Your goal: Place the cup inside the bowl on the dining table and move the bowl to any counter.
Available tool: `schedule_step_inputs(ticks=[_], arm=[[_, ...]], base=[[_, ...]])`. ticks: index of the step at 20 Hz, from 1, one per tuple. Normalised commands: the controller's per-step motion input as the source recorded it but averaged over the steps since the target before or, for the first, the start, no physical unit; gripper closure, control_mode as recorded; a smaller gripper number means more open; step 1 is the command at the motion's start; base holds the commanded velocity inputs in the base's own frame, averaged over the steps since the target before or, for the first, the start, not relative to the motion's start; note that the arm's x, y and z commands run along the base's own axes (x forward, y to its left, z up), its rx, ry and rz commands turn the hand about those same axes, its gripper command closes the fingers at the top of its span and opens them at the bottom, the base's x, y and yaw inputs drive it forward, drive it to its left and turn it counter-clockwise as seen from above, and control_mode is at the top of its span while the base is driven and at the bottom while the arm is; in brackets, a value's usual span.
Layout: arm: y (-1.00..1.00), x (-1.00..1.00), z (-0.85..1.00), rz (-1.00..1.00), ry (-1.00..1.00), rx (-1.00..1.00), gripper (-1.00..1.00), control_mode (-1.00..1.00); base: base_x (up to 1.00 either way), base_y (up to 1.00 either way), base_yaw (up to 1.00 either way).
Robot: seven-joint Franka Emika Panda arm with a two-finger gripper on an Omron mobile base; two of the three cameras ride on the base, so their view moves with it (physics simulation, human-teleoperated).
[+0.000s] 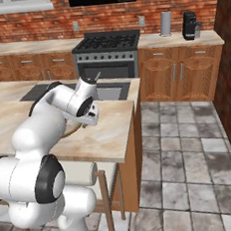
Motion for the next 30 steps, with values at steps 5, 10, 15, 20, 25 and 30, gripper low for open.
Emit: schedule_step_inputs(ticks=[5,10,15,20,25,30], arm=[[-0.22,0.0,0.0,0.05,0.0,0.0,-1.0,-1.0],[-0.1,0.0,0.0,0.0,0.0,0.0,-1.0,-1.0],[0.0,0.04,0.0,-0.01,0.0,0.0,-1.0,-1.0],[0.0,0.03,0.0,-0.05,0.0,0.02,-1.0,-1.0],[0.0,0.0,0.0,-0.07,0.0,0.03,-1.0,-1.0],[0.19,0.0,-0.08,-0.03,0.0,0.01,-1.0,-1.0]], base=[[0.0,0.0,0.0],[0.0,0.0,0.0],[0.0,0.0,0.0],[0.0,0.0,0.0],[0.0,0.0,0.0],[0.0,0.0,0.0]])
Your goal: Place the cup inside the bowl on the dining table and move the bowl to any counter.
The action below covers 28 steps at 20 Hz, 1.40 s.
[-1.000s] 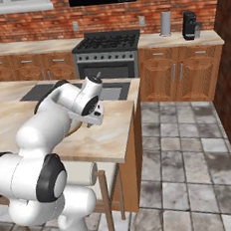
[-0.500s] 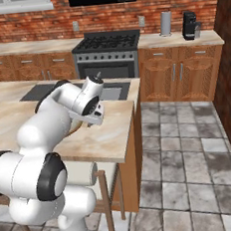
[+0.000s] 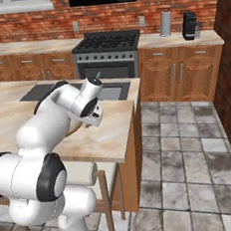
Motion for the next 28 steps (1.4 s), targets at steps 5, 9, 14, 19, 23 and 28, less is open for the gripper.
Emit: schedule_step_inputs(ticks=[5,9,14,19,23,28], arm=[[0.28,0.0,-0.24,-0.01,0.0,0.0,-1.0,-1.0],[0.16,0.0,-0.17,-0.02,0.02,0.0,-1.0,-1.0],[0.0,0.0,-0.01,-0.04,0.01,0.0,-1.0,-1.0],[0.0,0.05,0.0,-0.05,0.02,0.0,-1.0,-1.0],[0.0,0.09,-0.02,-0.06,0.03,0.0,-1.0,-1.0],[0.0,0.16,-0.18,-0.06,0.04,0.0,-1.0,-1.0]], base=[[0.0,0.0,0.0],[0.0,0.0,0.0],[0.0,0.0,0.0],[0.0,0.0,0.0],[0.0,0.0,0.0],[0.0,0.0,0.0]])
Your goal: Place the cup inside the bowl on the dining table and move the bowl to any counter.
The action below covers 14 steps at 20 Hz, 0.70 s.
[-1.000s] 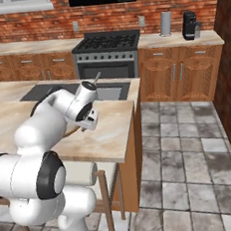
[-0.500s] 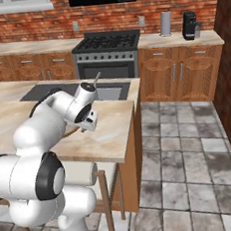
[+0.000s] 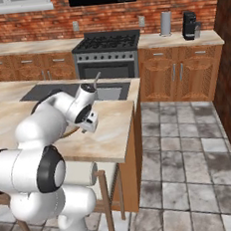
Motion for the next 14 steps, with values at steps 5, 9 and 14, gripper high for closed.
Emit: schedule_step_inputs(ticks=[5,9,14], arm=[[0.0,0.17,-0.17,-0.06,0.05,0.0,-1.0,-1.0],[0.0,0.11,-0.01,-0.04,0.05,0.0,-1.0,-1.0],[0.08,0.07,0.0,-0.03,0.05,0.0,-1.0,-1.0]], base=[[0.0,0.0,0.0],[0.0,0.0,0.0],[0.0,0.0,0.0]])
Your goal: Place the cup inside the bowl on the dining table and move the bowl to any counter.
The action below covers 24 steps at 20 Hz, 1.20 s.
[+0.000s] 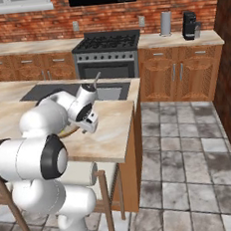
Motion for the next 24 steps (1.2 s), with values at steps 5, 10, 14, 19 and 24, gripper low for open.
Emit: schedule_step_inputs(ticks=[5,10,14,19,24], arm=[[0.12,0.01,0.0,-0.01,0.05,0.0,-1.0,-1.0],[0.0,0.0,0.0,0.0,0.01,0.0,-1.0,-1.0],[0.0,0.0,0.0,0.0,0.0,0.0,1.0,-1.0],[0.0,0.0,0.0,0.0,0.02,0.0,1.0,-1.0],[0.0,0.0,0.0,0.0,0.02,0.0,1.0,-1.0]], base=[[0.0,0.0,0.0],[0.0,0.0,0.0],[0.0,0.0,0.0],[0.0,0.0,0.0],[0.0,0.0,0.0]])
